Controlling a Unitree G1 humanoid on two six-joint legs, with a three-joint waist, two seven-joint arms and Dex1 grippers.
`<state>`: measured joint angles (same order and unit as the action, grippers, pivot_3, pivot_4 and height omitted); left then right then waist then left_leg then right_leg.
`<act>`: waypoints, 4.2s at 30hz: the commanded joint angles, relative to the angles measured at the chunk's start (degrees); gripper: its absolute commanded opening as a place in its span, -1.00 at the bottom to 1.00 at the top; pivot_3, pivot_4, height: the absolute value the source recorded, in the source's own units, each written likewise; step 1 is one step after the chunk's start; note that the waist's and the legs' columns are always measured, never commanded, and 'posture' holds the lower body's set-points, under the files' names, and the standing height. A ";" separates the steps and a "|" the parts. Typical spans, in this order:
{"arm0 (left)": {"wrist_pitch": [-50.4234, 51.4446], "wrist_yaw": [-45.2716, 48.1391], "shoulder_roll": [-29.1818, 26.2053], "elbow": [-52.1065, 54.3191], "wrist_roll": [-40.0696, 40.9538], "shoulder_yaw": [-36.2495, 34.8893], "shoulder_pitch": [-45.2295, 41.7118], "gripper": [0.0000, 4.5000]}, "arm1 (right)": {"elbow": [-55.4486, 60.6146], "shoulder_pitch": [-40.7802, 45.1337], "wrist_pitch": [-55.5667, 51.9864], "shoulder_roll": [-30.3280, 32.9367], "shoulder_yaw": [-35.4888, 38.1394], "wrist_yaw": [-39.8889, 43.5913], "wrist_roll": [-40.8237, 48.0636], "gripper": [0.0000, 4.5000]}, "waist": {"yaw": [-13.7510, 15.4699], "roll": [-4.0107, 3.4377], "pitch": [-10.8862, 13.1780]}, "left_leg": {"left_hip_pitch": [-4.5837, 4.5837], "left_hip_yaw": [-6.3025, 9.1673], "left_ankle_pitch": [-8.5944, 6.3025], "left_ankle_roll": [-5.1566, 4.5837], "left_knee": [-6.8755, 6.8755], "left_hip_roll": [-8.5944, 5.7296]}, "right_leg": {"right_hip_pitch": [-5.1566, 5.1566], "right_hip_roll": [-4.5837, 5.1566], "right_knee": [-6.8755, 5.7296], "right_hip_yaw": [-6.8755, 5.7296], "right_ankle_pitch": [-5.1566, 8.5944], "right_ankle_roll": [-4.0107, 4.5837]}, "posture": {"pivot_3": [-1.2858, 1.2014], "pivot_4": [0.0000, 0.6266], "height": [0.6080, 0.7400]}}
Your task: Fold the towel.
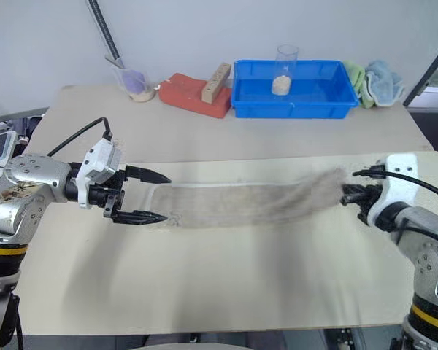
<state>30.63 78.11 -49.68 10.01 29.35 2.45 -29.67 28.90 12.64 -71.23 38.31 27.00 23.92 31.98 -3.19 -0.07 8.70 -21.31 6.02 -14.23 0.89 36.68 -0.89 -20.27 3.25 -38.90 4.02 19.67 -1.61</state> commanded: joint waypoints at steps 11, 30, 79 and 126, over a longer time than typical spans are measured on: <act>2.52 -1.88 -2.82 5.76 3.38 -4.26 2.36 1.00 | 4.52 8.47 0.33 -11.44 -24.10 -4.43 2.53 -0.96 | 0.69 0.03 0.01 | -0.07 0.11 0.01 0.02 0.03 -0.13 | -0.03 0.15 0.04 -0.03 0.00 0.00 | 0.03 -0.52 1.00; 4.61 -14.76 -1.24 9.10 3.98 -10.52 12.16 1.00 | 7.46 8.61 7.06 -8.57 -30.79 0.71 0.27 0.54 | 0.63 0.02 0.01 | -0.04 0.26 0.01 0.01 -0.01 -0.10 | -0.10 0.14 0.02 -0.05 0.00 0.00 | 0.03 -0.52 1.00; 37.96 -67.24 27.57 19.15 10.70 -15.16 17.19 -0.98 | 6.36 15.06 22.73 17.36 -25.01 34.50 10.09 1.00 | 2.97 0.44 0.06 | -0.12 0.09 0.03 0.09 -0.03 -0.17 | 0.13 0.26 0.53 -0.05 -0.02 0.01 | 0.03 -0.52 1.00; 9.14 -12.79 19.78 3.88 6.57 5.73 -11.54 0.98 | 9.06 -6.69 15.53 21.03 -5.14 15.69 9.42 1.00 | 1.79 0.51 0.11 | -0.45 0.04 0.14 0.17 0.12 -0.12 | 0.17 0.08 0.78 -0.04 -0.06 -0.03 | 0.03 -0.52 1.00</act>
<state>41.75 60.70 -28.00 11.59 34.57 10.68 -41.38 38.57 4.58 -56.87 60.26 23.36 43.26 43.05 -1.41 0.44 8.81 -21.71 6.05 -14.09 1.07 36.75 -1.00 -20.11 3.31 -38.14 3.99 19.61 -1.63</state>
